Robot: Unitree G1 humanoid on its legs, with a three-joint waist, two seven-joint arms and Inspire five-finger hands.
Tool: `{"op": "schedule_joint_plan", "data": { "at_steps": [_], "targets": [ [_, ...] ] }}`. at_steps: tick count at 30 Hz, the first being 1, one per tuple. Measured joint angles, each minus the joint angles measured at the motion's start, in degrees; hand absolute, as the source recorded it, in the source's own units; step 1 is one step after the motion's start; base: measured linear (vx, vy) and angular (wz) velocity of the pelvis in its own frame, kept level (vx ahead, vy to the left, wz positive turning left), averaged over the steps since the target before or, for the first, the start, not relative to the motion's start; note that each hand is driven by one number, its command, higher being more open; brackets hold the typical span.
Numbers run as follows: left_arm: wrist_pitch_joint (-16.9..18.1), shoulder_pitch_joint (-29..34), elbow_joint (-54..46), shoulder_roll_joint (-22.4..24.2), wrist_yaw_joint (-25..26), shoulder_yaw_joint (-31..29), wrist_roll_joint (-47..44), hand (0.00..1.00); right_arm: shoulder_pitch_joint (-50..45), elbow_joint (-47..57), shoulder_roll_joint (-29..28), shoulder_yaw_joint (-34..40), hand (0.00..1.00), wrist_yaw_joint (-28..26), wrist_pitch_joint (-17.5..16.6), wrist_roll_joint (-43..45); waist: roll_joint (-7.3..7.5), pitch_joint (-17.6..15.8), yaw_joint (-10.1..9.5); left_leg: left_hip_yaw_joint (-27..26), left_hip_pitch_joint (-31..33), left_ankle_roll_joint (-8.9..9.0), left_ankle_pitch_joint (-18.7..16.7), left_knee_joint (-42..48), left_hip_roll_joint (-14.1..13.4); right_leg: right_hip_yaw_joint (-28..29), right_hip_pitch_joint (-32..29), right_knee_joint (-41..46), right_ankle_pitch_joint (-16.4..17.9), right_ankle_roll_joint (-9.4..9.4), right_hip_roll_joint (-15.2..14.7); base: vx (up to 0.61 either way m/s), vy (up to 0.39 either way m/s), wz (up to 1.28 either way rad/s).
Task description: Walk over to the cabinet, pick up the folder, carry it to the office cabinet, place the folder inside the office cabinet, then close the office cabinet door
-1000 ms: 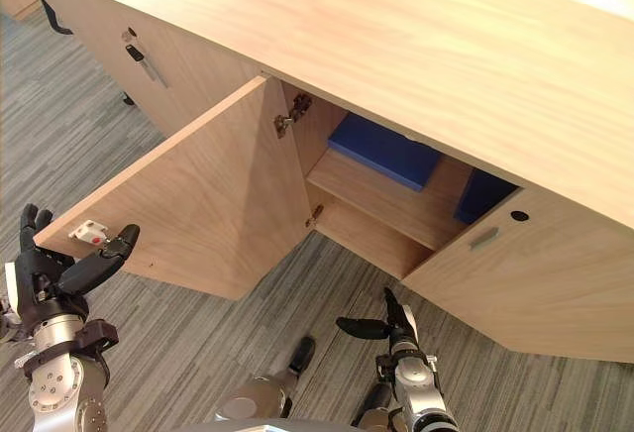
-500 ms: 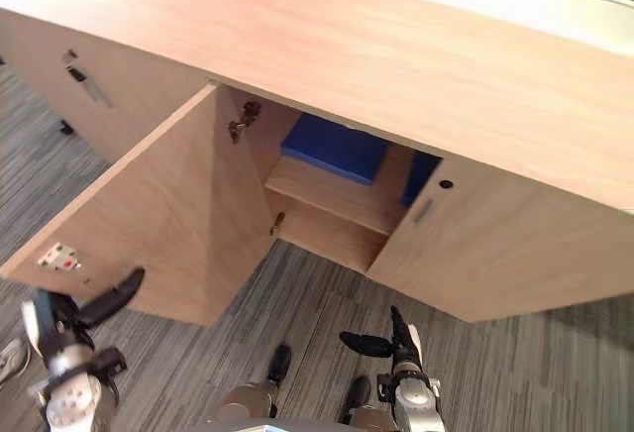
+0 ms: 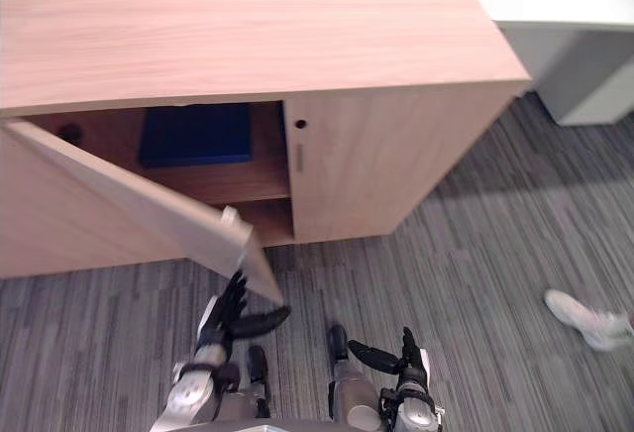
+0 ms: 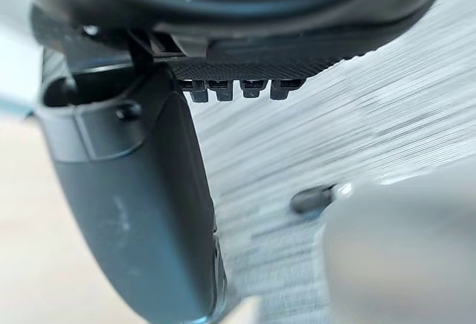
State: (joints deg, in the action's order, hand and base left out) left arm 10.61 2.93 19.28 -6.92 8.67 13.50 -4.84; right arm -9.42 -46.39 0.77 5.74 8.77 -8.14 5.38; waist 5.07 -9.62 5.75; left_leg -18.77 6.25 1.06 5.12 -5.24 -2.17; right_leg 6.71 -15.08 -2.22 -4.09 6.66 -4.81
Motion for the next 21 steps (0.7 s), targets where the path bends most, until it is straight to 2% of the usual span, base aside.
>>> {"op": "schedule_joint_plan", "data": {
  "at_steps": [3,5,8,10,12,14,18,21],
  "targets": [
    [0.2,-8.0,0.0,-2.4,1.4,-5.6,2.6,1.00,0.5,0.2,0.2,0.0,1.00,-0.2,0.0,0.0,-0.10,-0.2,1.72,-2.7,-1.1,0.25,-0.9,0.0,-0.3,1.0,-0.1,-0.8,-0.3,-0.15,0.3,0.07,-0.027,-0.57],
    [0.3,-12.3,2.8,-7.4,2.7,-10.0,2.9,1.00,0.4,0.2,0.9,0.1,1.00,-0.6,0.0,-0.1,-0.24,-0.3,2.58,-2.9,-1.5,0.48,-1.2,0.0,-0.5,0.9,0.0,-0.8,-1.6,-0.53,0.5,0.10,-0.042,-0.12],
    [0.2,-13.1,4.4,-11.0,4.0,-13.3,2.9,1.00,-0.2,-0.2,1.7,0.3,1.00,-1.2,0.0,-0.1,-0.47,-0.4,2.48,-2.6,-1.9,1.24,-1.5,0.3,-0.4,0.7,0.3,-0.8,-5.0,-1.46,0.5,0.13,-0.033,0.08],
    [0.1,-12.9,5.4,-12.2,4.8,-15.4,2.9,1.00,-0.2,-0.4,2.4,0.6,1.00,-1.7,0.1,-0.1,-1.70,-1.2,1.85,-2.2,-2.6,1.49,-1.8,0.3,-0.9,0.0,1.1,-1.0,-6.4,-2.11,0.8,0.16,-0.025,0.08],
    [0.1,-12.3,5.3,-12.1,4.8,-15.5,2.9,1.00,0.3,-0.3,3.3,0.6,1.00,-2.4,0.1,-0.1,-2.84,-1.8,0.93,-1.6,-2.7,1.72,-2.1,0.3,-1.1,-0.8,1.8,-1.7,-6.4,-2.18,1.2,0.13,-0.009,0.08],
    [0.1,-10.3,4.7,-11.6,4.5,-15.4,2.9,1.00,0.9,0.0,3.2,0.6,1.00,-2.8,0.0,-0.1,-3.12,-1.7,0.93,-1.2,-2.9,1.80,-2.3,0.3,-1.4,-1.4,2.2,-1.9,-6.4,-2.18,1.4,0.10,-0.011,0.09],
    [0.2,-3.3,0.8,-6.7,2.7,-15.1,2.6,1.00,1.1,0.5,3.2,0.9,1.00,-2.9,0.0,-0.1,-3.61,-1.4,0.42,0.1,-3.9,1.86,-2.8,0.4,-1.7,-2.9,3.8,-1.9,-6.3,-2.20,1.5,0.05,0.000,0.17],
    [0.2,2.9,0.5,-3.8,-0.2,-14.0,1.9,1.00,1.1,0.5,3.3,1.9,1.00,-2.9,0.1,-0.1,-4.05,-1.1,-0.43,2.1,-4.2,1.57,-3.5,1.5,-1.3,-4.6,5.6,-1.7,-4.6,-2.69,0.6,-0.01,-0.001,0.31]
  ]
}}
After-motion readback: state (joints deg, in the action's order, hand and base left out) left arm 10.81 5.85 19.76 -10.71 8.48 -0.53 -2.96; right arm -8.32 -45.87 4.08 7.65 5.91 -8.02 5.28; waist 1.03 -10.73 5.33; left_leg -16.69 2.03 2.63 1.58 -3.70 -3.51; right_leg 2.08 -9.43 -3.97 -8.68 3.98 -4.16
